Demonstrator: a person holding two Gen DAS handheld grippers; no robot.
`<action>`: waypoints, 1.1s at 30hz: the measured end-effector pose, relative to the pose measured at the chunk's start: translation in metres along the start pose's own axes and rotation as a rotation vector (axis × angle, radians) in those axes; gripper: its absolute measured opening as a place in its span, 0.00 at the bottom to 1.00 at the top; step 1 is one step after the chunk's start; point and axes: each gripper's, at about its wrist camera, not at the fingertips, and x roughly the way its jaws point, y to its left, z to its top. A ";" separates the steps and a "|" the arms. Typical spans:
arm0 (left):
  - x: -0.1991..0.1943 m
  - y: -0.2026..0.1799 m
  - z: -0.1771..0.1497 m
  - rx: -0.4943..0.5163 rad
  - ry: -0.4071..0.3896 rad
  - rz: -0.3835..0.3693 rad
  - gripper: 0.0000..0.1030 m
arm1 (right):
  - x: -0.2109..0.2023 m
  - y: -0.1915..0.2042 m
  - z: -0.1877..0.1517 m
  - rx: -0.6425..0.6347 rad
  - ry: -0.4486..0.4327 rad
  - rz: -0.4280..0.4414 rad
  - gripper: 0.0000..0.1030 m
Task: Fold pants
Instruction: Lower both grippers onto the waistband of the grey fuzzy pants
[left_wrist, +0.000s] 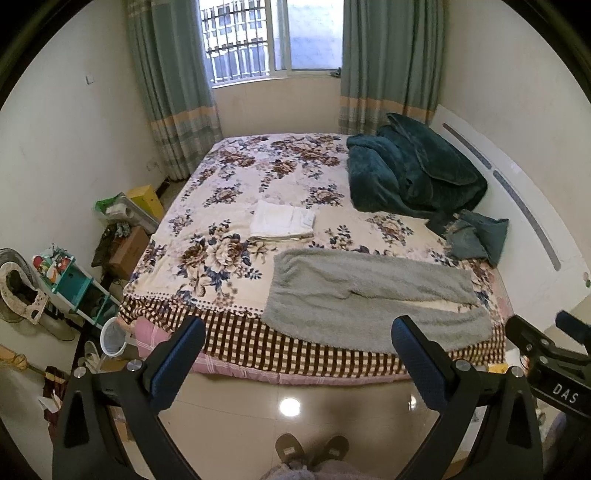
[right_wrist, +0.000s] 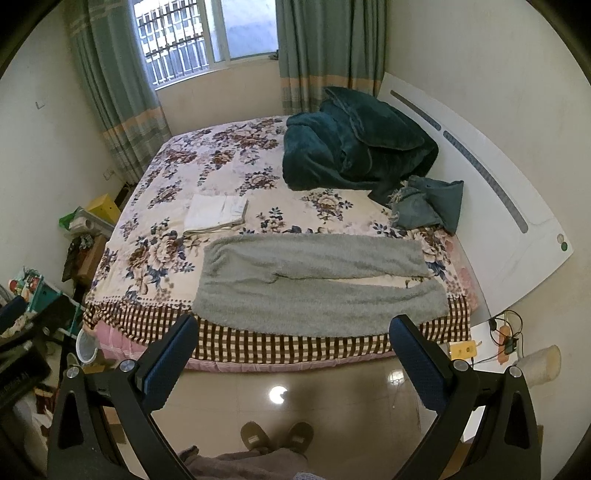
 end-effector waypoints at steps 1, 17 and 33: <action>0.002 0.000 0.002 -0.005 -0.006 0.011 1.00 | 0.007 -0.003 0.000 0.006 0.004 -0.006 1.00; 0.181 -0.075 0.042 0.022 0.111 0.162 1.00 | 0.218 -0.106 0.069 0.132 0.142 -0.080 1.00; 0.477 -0.150 0.108 0.090 0.363 0.123 1.00 | 0.584 -0.313 0.124 0.555 0.465 -0.176 1.00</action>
